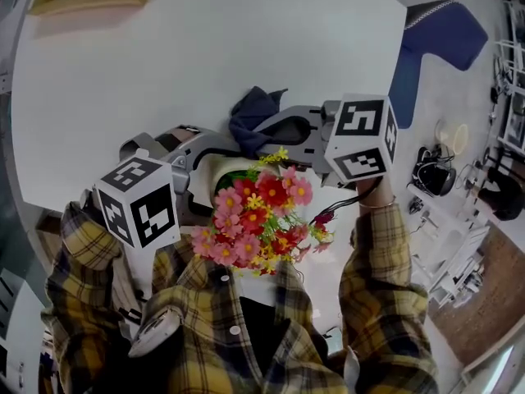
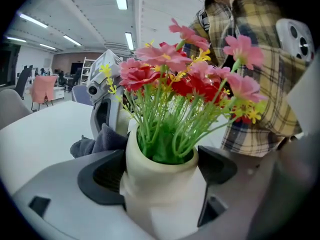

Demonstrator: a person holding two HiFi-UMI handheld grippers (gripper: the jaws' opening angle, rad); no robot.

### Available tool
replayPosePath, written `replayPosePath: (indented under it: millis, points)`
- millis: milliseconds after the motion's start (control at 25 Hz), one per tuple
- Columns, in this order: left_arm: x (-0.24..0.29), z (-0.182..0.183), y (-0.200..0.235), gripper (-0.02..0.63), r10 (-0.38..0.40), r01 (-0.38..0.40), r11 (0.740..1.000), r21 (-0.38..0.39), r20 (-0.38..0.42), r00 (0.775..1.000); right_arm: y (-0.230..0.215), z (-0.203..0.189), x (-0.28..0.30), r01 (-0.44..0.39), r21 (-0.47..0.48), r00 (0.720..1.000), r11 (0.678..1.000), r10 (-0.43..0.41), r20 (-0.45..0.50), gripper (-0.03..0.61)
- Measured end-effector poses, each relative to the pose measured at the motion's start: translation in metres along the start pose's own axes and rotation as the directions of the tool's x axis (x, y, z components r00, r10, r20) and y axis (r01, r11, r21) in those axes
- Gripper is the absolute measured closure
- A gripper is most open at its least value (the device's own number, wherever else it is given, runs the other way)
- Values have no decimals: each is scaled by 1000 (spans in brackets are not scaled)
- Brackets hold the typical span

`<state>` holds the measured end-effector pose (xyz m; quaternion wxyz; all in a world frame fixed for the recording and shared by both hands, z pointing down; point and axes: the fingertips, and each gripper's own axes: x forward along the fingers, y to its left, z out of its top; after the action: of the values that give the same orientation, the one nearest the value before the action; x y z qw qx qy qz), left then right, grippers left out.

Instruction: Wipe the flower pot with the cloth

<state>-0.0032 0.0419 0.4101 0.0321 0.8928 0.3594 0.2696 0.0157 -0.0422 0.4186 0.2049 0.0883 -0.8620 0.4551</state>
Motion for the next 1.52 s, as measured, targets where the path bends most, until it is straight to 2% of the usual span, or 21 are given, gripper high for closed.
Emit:
replayPosePath:
  millis: [160, 320, 480, 640, 760, 880, 1000, 1080, 1120, 1160, 1200, 1280, 1360, 1400, 1520]
  points:
    - [-1, 0, 3, 166, 42, -42, 999, -23, 18, 999, -3, 4, -1, 38, -4, 998, 999, -38, 46, 568]
    - [-1, 3, 3, 166, 117, -114, 992, -61, 40, 992, -4, 6, -12, 88, 6, 988, 996, -88, 125, 568]
    - [-8, 5, 0, 167, 201, -195, 976, -99, 51, 978, -1, 8, -31, 152, 13, 968, 988, -151, 202, 568]
    - [-20, -3, -6, 167, 262, -252, 957, -141, 50, 964, 2, 8, -39, 193, 12, 952, 981, -190, 239, 568]
    - [-31, -4, -8, 167, 320, -304, 937, -171, 76, 944, 3, 11, -45, 236, 11, 936, 972, -231, 265, 568]
    - [-49, 8, -10, 169, 400, -366, 907, -209, 150, 904, 9, 19, -59, 284, 9, 909, 959, -272, 317, 568]
    - [-68, 25, -18, 181, 471, -411, 872, -268, 227, 852, 26, 28, -79, 331, 6, 873, 944, -308, 379, 568]
    - [-85, 34, -19, 242, 530, -454, 838, -304, 252, 810, 39, 39, -93, 366, -9, 843, 931, -327, 427, 568]
    - [-93, 37, -19, 293, 558, -475, 819, -320, 253, 791, 46, 46, -100, 384, -17, 827, 923, -335, 452, 568]
    - [-100, 40, -20, 336, 579, -492, 805, -332, 251, 776, 54, 51, -106, 401, -23, 810, 916, -343, 476, 568]
    - [-105, 44, -22, 350, 593, -504, 794, -339, 252, 765, 64, 56, -112, 418, -26, 792, 908, -350, 500, 568]
    - [-114, 58, -28, 385, 613, -513, 779, -359, 268, 743, 87, 65, -126, 451, -32, 753, 892, -361, 550, 568]
    - [-124, 77, -34, 456, 633, -516, 765, -386, 298, 715, 111, 73, -140, 482, -41, 711, 875, -363, 601, 568]
    - [-130, 89, -37, 490, 641, -517, 760, -394, 322, 696, 123, 77, -146, 497, -48, 692, 866, -362, 625, 568]
    - [-144, 126, -45, 526, 658, -529, 752, -393, 396, 641, 159, 88, -162, 535, -73, 644, 842, -351, 680, 568]
